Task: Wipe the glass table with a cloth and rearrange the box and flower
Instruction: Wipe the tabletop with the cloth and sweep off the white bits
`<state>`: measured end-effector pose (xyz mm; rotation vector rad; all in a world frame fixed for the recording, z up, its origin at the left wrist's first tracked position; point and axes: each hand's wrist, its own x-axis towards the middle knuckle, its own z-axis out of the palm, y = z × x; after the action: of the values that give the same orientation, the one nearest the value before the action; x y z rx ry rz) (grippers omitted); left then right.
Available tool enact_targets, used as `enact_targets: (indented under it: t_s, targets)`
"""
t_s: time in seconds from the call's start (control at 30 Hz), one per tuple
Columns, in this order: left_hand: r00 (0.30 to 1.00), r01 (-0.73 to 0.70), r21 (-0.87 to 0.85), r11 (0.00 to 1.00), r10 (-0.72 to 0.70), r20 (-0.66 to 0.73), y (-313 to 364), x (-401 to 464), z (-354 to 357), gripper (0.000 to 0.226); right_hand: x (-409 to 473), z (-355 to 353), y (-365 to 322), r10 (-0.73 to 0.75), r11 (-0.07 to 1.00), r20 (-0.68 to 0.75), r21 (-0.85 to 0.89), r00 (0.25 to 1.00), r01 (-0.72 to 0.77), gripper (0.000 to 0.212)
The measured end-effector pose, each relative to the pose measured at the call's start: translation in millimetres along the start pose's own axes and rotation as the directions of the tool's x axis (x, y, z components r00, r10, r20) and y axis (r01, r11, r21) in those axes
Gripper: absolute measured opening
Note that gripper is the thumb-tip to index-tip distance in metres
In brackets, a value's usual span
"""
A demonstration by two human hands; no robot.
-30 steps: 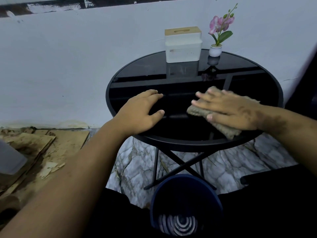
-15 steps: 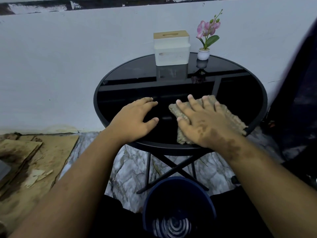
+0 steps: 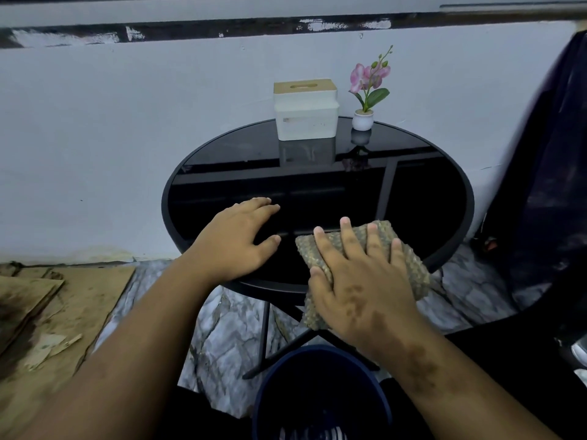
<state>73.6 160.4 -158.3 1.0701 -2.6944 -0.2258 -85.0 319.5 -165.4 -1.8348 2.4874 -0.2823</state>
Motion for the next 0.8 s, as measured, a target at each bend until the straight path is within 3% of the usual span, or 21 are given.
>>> enact_targets:
  t_s: [0.37, 0.8]
  targets:
    - [0.994, 0.082, 0.019, 0.996, -0.08, -0.07, 36, 2, 15, 0.072, 76, -19, 79, 0.258, 0.966, 0.068, -0.032, 0.964, -0.256, 0.066]
    - [0.993, 0.079, -0.002, 0.997, -0.079, -0.089, 34, 2, 17, 0.074, 80, -22, 93, 0.23, 0.973, 0.031, -0.035, 0.973, -0.229, 0.065]
